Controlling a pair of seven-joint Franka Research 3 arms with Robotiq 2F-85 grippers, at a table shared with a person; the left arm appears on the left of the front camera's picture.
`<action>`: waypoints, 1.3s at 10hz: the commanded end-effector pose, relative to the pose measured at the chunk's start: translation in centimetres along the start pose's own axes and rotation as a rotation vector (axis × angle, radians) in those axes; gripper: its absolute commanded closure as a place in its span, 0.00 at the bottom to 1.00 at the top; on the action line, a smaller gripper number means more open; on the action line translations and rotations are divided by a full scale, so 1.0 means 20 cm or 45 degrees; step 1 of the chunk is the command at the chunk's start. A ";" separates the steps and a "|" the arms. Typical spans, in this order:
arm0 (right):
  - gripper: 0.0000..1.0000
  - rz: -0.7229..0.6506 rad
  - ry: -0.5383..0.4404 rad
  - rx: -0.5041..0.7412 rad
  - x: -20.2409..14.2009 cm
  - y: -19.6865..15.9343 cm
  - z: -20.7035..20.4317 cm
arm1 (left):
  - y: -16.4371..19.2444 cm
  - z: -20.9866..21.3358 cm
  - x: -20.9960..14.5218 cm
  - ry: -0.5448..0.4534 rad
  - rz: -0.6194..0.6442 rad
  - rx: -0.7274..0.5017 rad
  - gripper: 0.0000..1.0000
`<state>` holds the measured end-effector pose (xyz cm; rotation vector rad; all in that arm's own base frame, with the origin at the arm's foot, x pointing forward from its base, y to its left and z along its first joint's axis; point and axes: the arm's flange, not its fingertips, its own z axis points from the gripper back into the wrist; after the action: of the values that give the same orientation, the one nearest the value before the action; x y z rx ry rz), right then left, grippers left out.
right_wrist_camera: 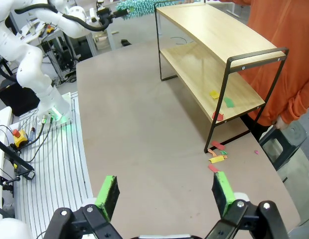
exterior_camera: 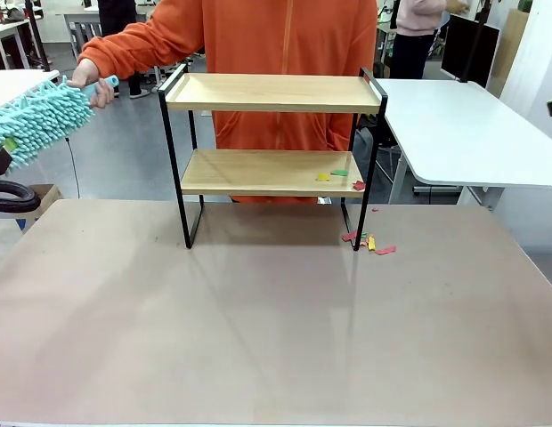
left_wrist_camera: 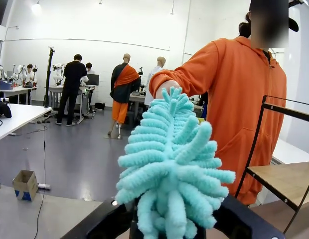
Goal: Clean the shelf.
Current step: Hand the Duster back to the human.
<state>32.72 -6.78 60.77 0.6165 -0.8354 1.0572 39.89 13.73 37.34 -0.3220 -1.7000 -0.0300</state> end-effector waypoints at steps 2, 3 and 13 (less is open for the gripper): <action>0.00 0.017 0.002 0.004 0.00 0.00 0.01 | 0.00 0.00 0.00 0.000 0.000 0.000 0.82; 0.00 0.017 0.002 0.004 0.00 0.00 0.01 | -0.04 0.02 0.01 0.062 0.006 -0.098 0.29; 0.00 0.017 0.002 0.004 0.00 0.00 0.01 | -0.15 0.43 1.19 -0.139 0.622 0.018 0.00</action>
<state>32.72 -6.81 60.88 0.6149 -0.8361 1.0575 28.78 14.48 57.82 -0.6616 -1.7102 0.3151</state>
